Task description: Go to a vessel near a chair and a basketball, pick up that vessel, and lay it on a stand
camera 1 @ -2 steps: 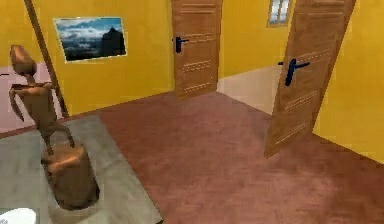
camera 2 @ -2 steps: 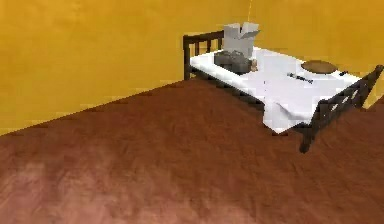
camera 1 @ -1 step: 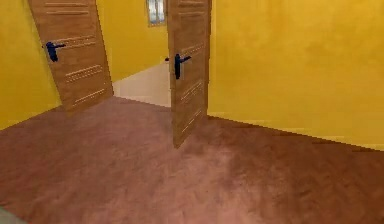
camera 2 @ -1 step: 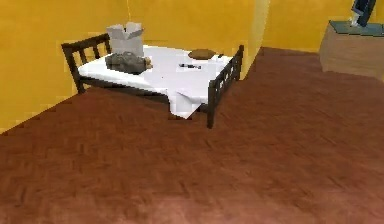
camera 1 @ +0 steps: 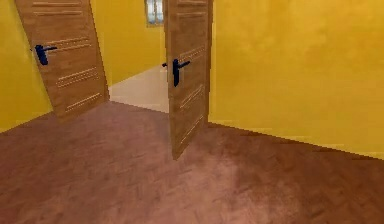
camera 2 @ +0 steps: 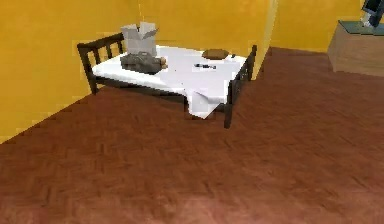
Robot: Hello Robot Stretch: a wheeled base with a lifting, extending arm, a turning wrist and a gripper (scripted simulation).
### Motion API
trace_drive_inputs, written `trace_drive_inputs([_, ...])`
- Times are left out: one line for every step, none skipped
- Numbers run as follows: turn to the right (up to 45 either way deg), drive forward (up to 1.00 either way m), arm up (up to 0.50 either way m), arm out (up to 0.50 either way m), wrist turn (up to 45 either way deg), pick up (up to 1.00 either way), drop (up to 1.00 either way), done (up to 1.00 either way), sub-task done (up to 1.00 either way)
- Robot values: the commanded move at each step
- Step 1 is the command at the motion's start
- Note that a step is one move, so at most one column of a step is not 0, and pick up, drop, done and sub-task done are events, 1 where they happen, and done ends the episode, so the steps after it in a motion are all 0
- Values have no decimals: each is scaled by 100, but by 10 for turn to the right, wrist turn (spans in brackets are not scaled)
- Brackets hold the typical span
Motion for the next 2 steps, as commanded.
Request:
trace_drive_inputs([450, 0, 0, 0, 0, 0, 0, 0, 0])
trace_drive_inputs([420, 0, 0, 0, 0, 0, 0, 0, 0])
